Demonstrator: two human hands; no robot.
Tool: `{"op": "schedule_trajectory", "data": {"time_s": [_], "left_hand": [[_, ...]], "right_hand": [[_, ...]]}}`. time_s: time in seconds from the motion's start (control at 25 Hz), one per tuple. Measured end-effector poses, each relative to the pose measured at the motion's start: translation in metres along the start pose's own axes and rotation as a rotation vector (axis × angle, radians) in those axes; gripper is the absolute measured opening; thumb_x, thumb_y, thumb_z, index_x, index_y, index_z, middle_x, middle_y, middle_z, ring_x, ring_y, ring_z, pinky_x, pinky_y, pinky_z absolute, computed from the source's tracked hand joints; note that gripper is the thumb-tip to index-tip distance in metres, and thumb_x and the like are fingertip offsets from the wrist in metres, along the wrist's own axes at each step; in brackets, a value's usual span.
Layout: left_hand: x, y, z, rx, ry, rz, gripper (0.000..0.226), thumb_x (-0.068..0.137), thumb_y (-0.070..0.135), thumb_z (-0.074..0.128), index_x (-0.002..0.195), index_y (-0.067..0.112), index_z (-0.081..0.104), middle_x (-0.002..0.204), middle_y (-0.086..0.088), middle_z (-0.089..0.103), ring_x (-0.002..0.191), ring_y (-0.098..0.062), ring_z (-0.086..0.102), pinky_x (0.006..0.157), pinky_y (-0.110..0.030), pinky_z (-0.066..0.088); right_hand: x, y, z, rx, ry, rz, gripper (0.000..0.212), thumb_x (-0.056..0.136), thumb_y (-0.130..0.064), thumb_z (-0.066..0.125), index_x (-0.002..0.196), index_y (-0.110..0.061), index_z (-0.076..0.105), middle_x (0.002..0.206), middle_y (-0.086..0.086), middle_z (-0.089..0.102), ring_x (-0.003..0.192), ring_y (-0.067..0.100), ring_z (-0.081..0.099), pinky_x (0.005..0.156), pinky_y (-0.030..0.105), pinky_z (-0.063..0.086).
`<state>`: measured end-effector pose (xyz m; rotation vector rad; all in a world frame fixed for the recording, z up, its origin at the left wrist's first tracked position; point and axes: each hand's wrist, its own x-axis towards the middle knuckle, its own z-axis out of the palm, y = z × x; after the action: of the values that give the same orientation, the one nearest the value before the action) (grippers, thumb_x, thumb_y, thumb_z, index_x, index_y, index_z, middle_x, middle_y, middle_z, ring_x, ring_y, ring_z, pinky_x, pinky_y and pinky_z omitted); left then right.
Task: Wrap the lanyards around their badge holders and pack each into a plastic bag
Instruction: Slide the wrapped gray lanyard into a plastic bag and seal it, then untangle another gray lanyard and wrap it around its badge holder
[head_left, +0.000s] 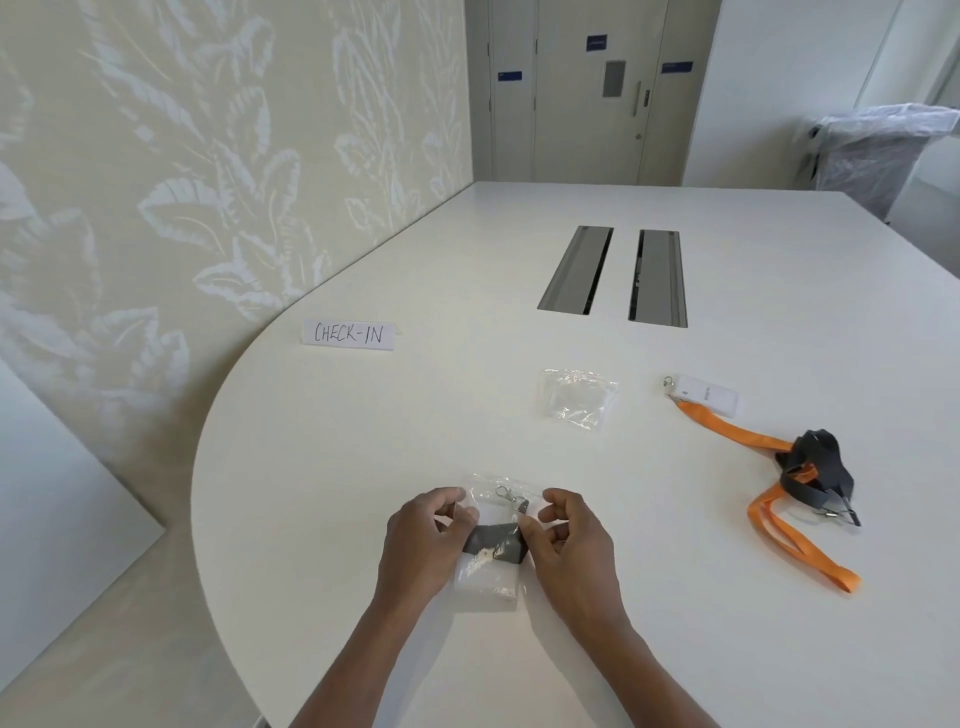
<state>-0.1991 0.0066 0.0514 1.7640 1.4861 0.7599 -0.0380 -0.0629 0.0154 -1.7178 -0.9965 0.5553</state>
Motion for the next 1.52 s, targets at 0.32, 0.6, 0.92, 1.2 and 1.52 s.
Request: {"op": "schedule_trajectory", "data": {"time_s": [0.32, 0.6, 0.92, 1.2, 1.52], "left_hand": [[0.005, 0.012, 0.007, 0.046, -0.103, 0.132, 0.024, 0.091, 0.037, 0.068, 0.110, 0.023, 0.070, 0.087, 0.019, 0.066, 0.078, 0.000, 0.065, 0.067, -0.019, 0.050], [0.009, 0.008, 0.008, 0.047, -0.171, 0.172, 0.053, 0.092, 0.040, 0.068, 0.141, 0.023, 0.056, 0.108, 0.012, 0.064, 0.086, -0.010, 0.062, 0.079, -0.026, 0.047], [0.007, 0.009, 0.013, -0.015, -0.047, 0.268, 0.036, 0.093, 0.030, 0.068, 0.129, 0.027, 0.064, 0.104, 0.013, 0.063, 0.068, -0.001, 0.060, 0.076, -0.024, 0.048], [0.007, 0.033, 0.031, -0.040, 0.012, 0.358, 0.027, 0.093, 0.024, 0.068, 0.120, 0.027, 0.069, 0.100, 0.015, 0.066, 0.066, -0.007, 0.060, 0.073, -0.023, 0.050], [0.012, 0.086, 0.086, 0.025, -0.072, 0.486, 0.023, 0.093, 0.023, 0.067, 0.115, 0.023, 0.071, 0.100, 0.012, 0.064, 0.060, -0.007, 0.056, 0.078, -0.026, 0.049]], "right_hand": [[-0.002, 0.001, -0.007, 0.053, 0.120, 0.066, 0.029, 0.091, -0.027, 0.068, 0.116, -0.032, 0.054, 0.099, -0.012, 0.066, 0.074, 0.000, 0.062, 0.064, 0.015, 0.048], [-0.004, 0.001, -0.008, -0.059, 0.268, 0.076, 0.018, 0.091, -0.024, 0.066, 0.109, -0.021, 0.065, 0.103, -0.010, 0.062, 0.082, 0.004, 0.061, 0.078, 0.028, 0.047], [0.000, 0.006, -0.008, -0.057, 0.250, 0.085, 0.005, 0.091, -0.028, 0.065, 0.096, -0.026, 0.066, 0.097, -0.013, 0.065, 0.082, 0.002, 0.062, 0.072, 0.019, 0.044], [0.009, 0.014, -0.024, -0.003, 0.184, 0.086, 0.010, 0.090, -0.027, 0.067, 0.100, -0.028, 0.065, 0.101, -0.015, 0.066, 0.083, -0.001, 0.063, 0.069, 0.011, 0.043], [0.057, 0.033, -0.084, -0.021, 0.201, 0.091, 0.017, 0.094, -0.022, 0.063, 0.110, -0.020, 0.066, 0.107, -0.006, 0.068, 0.088, 0.003, 0.063, 0.074, 0.020, 0.045]]}}
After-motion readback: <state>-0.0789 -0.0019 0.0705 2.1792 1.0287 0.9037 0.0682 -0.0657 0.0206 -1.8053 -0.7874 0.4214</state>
